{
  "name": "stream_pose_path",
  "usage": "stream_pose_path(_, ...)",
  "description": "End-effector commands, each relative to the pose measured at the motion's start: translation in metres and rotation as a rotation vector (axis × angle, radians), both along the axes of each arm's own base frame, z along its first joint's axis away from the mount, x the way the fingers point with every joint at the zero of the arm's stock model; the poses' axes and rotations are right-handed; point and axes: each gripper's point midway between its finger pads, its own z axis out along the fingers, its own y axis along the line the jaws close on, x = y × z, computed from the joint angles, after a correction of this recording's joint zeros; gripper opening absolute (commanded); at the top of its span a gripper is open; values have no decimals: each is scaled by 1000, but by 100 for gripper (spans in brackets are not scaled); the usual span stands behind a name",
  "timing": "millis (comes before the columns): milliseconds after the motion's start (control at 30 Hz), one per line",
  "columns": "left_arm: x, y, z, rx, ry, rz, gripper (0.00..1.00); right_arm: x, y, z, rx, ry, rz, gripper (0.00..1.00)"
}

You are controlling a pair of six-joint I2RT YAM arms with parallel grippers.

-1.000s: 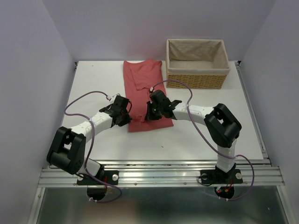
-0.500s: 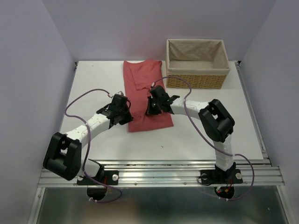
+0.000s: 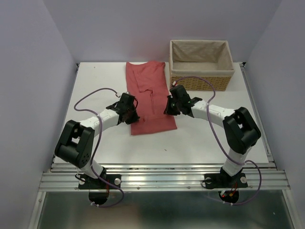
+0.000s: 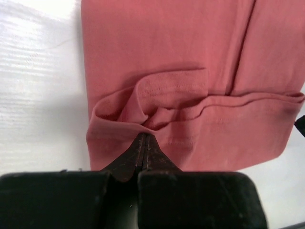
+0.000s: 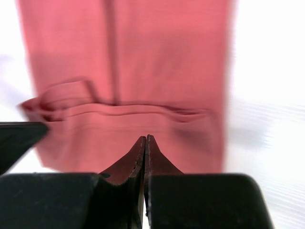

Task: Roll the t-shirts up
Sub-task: Roll the T-shirt to the center of the board.

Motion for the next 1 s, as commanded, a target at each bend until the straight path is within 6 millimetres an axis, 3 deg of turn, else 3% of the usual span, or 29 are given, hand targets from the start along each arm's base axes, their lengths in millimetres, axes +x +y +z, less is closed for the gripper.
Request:
stream_pose_path(0, 28, 2, 15, 34, -82, 27, 0, 8, -29, -14, -57, 11, -35, 2)
stream_pose_path(233, 20, 16, -6, 84, -33, 74, 0, 16, -48, -43, -170, 17, -67, 2)
stream_pose_path(433, 9, 25, -23, 119, 10, 83, 0, 7, -57, -63, -212, 54, -75, 2)
stream_pose_path(667, 10, 28, -15, 139, 1, 74, 0, 2, -66, -50, -224, 40, -92, 1)
stream_pose_path(800, 18, 43, 5, 184, -48, 105, 0, -1, -85, -35, -260, -11, -158, 1)
stream_pose_path(967, 21, 53, 26, 187, -86, 116, 0, -5, -88, -19, -231, -28, -160, 4)
